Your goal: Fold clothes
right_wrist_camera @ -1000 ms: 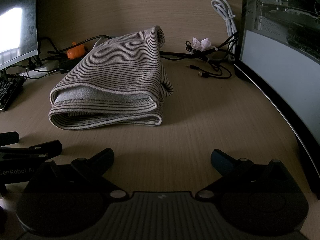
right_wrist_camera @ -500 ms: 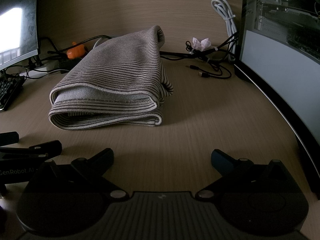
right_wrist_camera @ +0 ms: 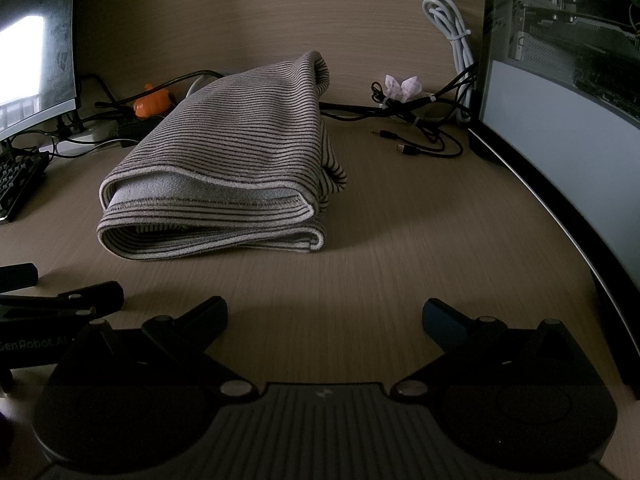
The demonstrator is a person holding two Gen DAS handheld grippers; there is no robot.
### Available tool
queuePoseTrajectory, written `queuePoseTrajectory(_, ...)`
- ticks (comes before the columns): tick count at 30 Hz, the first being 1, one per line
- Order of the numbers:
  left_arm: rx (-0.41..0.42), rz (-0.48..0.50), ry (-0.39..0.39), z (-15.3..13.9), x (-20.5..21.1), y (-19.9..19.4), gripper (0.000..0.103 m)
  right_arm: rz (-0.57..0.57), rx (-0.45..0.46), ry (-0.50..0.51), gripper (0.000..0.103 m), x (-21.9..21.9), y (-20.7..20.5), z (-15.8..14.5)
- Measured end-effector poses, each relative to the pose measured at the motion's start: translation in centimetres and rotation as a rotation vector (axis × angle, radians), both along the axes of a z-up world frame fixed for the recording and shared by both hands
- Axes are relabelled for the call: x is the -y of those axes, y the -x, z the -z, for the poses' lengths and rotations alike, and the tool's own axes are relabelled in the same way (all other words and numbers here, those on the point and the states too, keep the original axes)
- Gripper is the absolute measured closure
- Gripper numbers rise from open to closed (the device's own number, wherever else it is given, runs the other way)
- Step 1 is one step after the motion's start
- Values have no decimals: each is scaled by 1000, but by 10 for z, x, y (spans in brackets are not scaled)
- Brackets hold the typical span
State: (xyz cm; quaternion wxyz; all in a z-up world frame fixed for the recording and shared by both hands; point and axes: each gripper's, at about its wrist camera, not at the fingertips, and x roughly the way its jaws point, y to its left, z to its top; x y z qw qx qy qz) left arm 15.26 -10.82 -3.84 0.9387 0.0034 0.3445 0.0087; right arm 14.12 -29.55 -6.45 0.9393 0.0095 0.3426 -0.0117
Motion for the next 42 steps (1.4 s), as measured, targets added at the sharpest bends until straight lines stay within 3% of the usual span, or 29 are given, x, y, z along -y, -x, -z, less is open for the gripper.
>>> queuePoseTrajectory(42, -26, -5, 2, -4, 0, 2, 0, 3, -2, -5, 0, 1, 0, 0)
